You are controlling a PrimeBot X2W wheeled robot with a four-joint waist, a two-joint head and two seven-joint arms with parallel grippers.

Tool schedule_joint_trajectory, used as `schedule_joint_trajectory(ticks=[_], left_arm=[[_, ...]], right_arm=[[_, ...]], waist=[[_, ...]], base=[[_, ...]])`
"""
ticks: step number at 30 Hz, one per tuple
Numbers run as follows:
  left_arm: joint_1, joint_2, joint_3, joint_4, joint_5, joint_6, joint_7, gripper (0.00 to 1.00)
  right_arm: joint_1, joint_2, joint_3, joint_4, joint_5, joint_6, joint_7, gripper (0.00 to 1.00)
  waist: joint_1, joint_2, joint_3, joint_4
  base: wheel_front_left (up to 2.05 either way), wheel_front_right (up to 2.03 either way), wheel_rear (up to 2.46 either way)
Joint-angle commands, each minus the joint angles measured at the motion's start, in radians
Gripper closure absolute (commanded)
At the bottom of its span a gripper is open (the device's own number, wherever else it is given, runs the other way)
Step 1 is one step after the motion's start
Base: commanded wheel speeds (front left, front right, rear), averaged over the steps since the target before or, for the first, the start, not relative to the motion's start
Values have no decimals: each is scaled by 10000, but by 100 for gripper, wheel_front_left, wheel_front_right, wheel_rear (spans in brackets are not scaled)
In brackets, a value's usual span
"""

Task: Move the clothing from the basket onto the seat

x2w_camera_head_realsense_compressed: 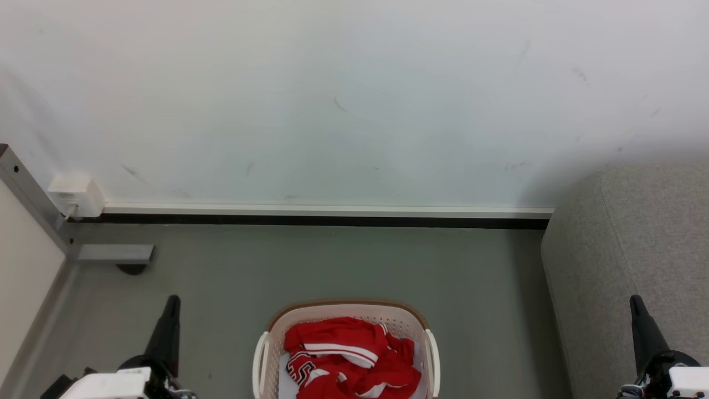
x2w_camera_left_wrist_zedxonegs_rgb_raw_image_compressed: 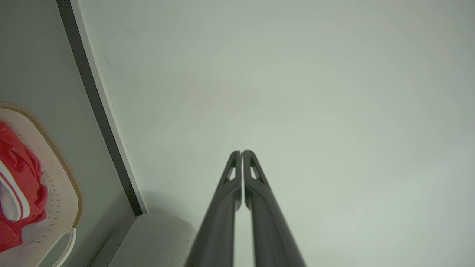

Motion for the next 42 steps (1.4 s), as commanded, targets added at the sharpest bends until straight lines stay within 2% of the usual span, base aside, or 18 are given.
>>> schedule_joint_trajectory(ticks=[1,18,19,30,42], left_arm=[[-71,72,15,-38,-144,-49,31,100],[-71,72,15,-38,-144,-49,31,100],[-1,0,0,-2,-2,0,-3,0],[119,-26,-127,-74,250,15,-420,0],[110,-20,-142,-636,2130,6,-974,0]], right_arm=[[-133,6,-27,-47,-48,-24,14,100],[-133,6,-27,-47,-49,-24,14,100],[-2,0,2,-4,-1,0,-2,0],[-62,-57,520,-103,-391,-1,-411,0],[-264,-83,1035,-440,-1915,-3,-974,0]], waist=[[0,0,0,0],[0,0,0,0],[0,0,0,0],[0,0,11,8],[0,0,16,24]], base=[[0,0,0],[0,0,0],[0,0,0],[0,0,0],[0,0,0]])
